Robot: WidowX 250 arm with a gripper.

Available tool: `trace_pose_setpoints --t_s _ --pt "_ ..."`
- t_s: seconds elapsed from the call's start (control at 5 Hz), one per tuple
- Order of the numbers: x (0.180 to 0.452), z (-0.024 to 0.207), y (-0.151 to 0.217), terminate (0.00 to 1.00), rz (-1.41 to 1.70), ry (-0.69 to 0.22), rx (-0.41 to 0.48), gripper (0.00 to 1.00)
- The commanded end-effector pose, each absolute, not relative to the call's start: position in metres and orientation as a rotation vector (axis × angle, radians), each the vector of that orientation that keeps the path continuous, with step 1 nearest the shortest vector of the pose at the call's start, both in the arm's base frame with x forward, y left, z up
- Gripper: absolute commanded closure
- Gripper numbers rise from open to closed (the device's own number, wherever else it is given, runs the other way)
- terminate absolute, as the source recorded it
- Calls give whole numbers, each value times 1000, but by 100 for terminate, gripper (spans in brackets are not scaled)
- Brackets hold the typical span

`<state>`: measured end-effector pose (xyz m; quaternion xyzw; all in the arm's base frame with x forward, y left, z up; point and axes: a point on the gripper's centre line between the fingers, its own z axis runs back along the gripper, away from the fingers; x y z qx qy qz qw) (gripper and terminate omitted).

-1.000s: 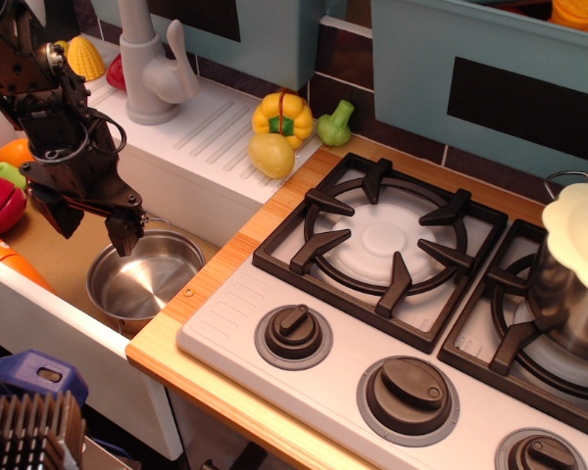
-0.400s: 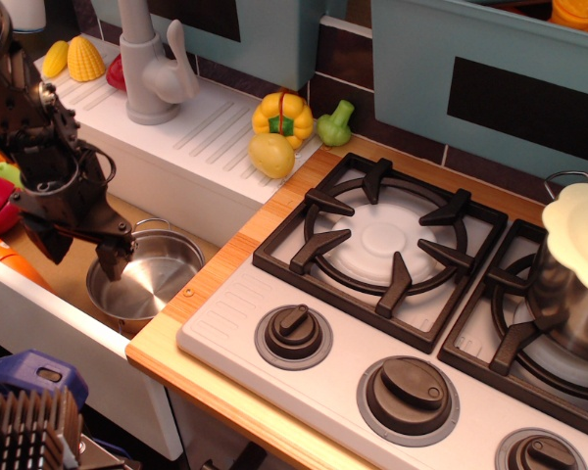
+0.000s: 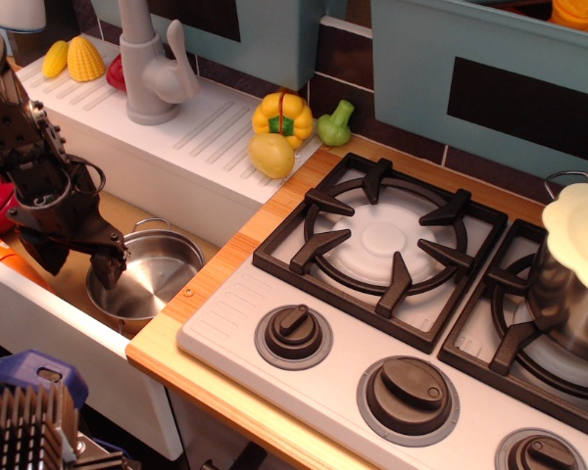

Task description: Put pot or pan on stove

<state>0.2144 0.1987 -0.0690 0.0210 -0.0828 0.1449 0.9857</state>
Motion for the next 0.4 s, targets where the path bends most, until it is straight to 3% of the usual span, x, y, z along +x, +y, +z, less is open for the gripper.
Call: trace_pose_setpoints --t_s 0.0,0.2 --pt "225 -72 204 0 320 -198 4 100" --pt "226 -70 198 0 321 -219 0 100"
